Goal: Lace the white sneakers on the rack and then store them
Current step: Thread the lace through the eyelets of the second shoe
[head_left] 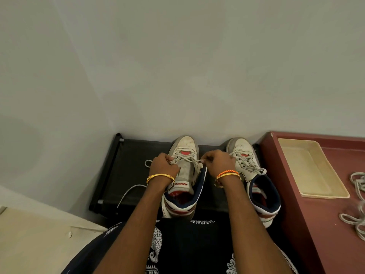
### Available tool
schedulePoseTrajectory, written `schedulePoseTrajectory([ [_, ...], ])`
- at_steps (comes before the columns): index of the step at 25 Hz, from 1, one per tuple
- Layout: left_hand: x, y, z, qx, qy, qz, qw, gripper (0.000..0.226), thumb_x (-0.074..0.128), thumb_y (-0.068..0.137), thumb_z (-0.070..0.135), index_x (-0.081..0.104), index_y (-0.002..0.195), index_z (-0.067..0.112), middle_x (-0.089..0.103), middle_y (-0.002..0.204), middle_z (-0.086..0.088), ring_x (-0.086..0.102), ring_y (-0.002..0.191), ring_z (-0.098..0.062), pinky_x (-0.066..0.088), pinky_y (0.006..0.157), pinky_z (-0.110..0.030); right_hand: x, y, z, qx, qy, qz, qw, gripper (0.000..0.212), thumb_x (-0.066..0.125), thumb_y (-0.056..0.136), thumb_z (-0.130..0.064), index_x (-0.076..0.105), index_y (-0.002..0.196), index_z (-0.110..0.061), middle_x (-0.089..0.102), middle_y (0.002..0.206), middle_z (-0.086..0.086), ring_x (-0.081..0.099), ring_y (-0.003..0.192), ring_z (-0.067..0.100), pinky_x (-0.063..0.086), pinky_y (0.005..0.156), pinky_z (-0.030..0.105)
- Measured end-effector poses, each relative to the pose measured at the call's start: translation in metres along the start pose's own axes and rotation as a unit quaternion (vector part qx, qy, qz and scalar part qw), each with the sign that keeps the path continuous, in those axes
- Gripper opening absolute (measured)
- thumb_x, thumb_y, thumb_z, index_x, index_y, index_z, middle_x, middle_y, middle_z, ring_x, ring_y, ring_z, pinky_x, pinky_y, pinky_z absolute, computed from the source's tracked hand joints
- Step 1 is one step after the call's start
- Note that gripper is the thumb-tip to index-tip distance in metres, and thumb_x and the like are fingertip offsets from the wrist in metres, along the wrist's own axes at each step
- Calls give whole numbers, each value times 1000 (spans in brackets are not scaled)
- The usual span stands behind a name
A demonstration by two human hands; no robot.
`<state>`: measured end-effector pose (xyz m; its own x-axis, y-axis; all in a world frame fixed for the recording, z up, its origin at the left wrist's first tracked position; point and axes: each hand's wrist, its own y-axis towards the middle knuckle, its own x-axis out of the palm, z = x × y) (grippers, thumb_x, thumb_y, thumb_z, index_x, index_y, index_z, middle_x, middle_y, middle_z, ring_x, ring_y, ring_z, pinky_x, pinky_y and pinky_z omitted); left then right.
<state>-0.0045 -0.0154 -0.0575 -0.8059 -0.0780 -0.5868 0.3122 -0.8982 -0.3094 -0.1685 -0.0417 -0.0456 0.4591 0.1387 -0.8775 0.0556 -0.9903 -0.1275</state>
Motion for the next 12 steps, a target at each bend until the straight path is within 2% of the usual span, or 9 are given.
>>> schedulePoseTrajectory([
  [3,-1,0,0,-23,-23,-3,999,24,59,85,8,57,109,8,59,106,-8,51,88,-17,44,79,-27,-26,-11,20,59,3,102,993,16,58,90,-21,72,95,-25,70,94,1,55,105,25,26,100,41],
  [8,-4,4,-2,-56,-52,-24,997,18,59,84,8,59,102,10,61,105,-8,53,90,-20,46,88,-32,-50,-26,47,185,-22,262,947,22,54,89,-15,69,105,-15,66,105,11,50,109,32,26,99,45],
  [10,-4,3,-3,-58,-54,-27,997,17,58,85,8,59,101,10,61,105,-8,54,91,-21,45,87,-32,-40,-23,40,154,-57,247,955,28,57,86,-13,65,112,-16,59,120,10,43,120,31,20,104,46],
  [12,-3,2,-2,-53,-54,-26,997,21,57,85,7,60,106,9,60,105,-7,54,92,-21,45,86,-31,-24,-16,25,42,-85,155,983,36,59,85,-15,61,120,-20,54,129,5,38,127,26,14,110,47],
])
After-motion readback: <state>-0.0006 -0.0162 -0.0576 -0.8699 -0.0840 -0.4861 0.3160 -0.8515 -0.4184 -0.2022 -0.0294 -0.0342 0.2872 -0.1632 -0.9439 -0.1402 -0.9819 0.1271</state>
